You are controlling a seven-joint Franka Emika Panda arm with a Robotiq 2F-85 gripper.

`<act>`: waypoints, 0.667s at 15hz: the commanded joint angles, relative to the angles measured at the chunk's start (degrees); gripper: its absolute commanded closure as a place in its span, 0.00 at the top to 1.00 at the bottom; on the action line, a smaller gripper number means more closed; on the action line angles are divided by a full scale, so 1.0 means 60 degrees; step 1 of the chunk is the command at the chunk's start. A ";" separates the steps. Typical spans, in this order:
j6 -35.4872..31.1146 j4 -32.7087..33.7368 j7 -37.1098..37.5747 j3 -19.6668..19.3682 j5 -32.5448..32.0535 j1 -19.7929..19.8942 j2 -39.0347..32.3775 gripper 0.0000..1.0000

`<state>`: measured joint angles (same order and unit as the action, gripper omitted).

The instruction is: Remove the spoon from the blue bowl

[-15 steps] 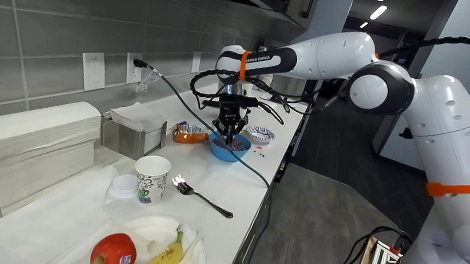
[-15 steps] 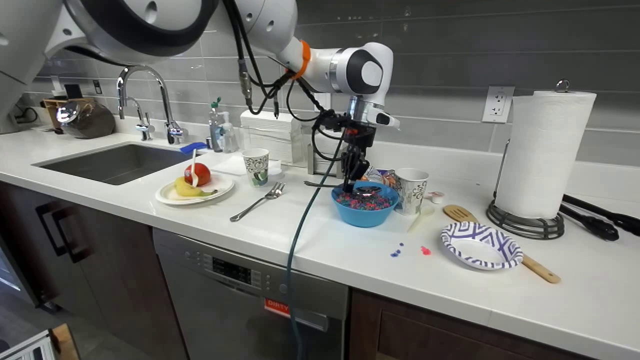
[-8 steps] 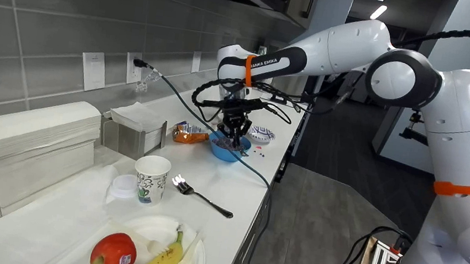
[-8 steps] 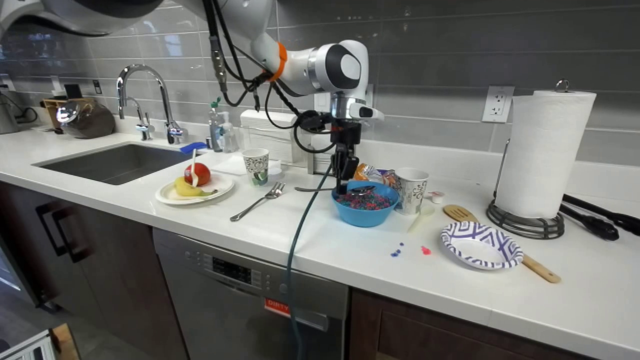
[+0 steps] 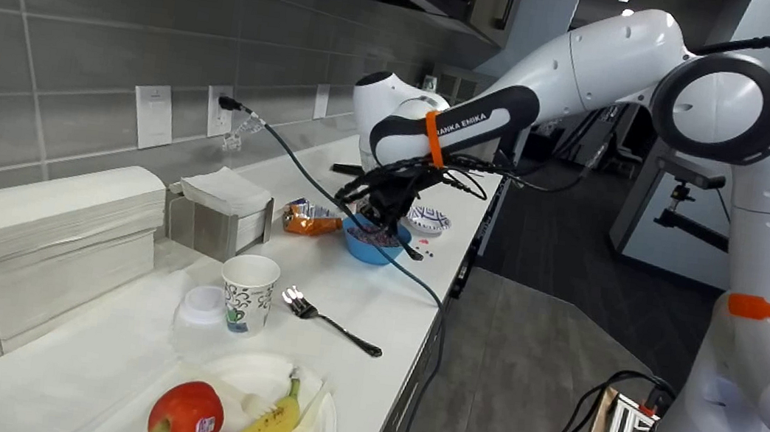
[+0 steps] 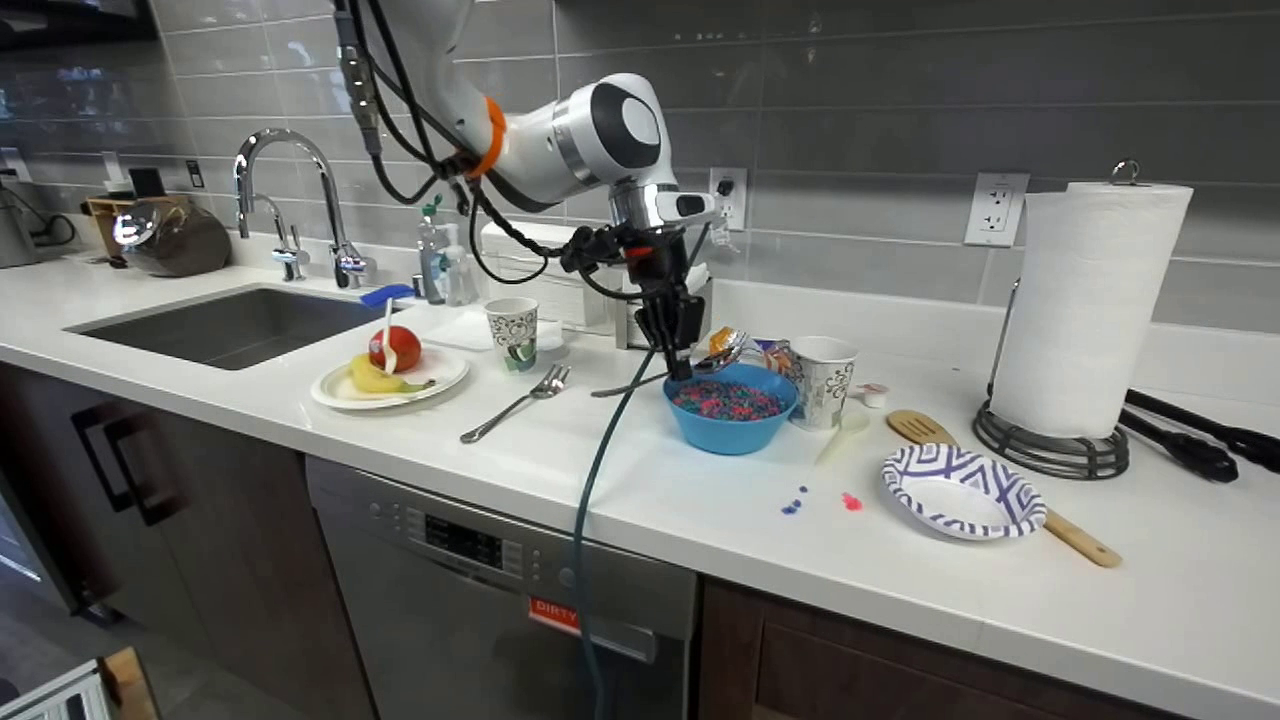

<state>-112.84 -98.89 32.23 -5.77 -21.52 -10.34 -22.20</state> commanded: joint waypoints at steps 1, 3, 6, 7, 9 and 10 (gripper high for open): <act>-0.1378 -0.1870 0.0112 0.0109 -0.1382 -0.0162 0.1258 0.03; -0.2307 -0.2565 0.0347 0.0121 -0.2451 -0.0219 0.1663 0.03; -0.3586 -0.3431 0.0554 0.0270 -0.3891 -0.0076 0.2141 0.03; -0.3965 -0.3684 0.0347 0.0372 -0.4075 0.0034 0.2282 0.03; -0.4847 -0.4178 -0.0091 0.0533 -0.4155 0.0243 0.2537 0.03; -0.5240 -0.4400 -0.0316 0.0591 -0.4109 0.0320 0.2653 0.03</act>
<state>-137.83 -119.39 33.28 -3.93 -44.61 -10.62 -10.30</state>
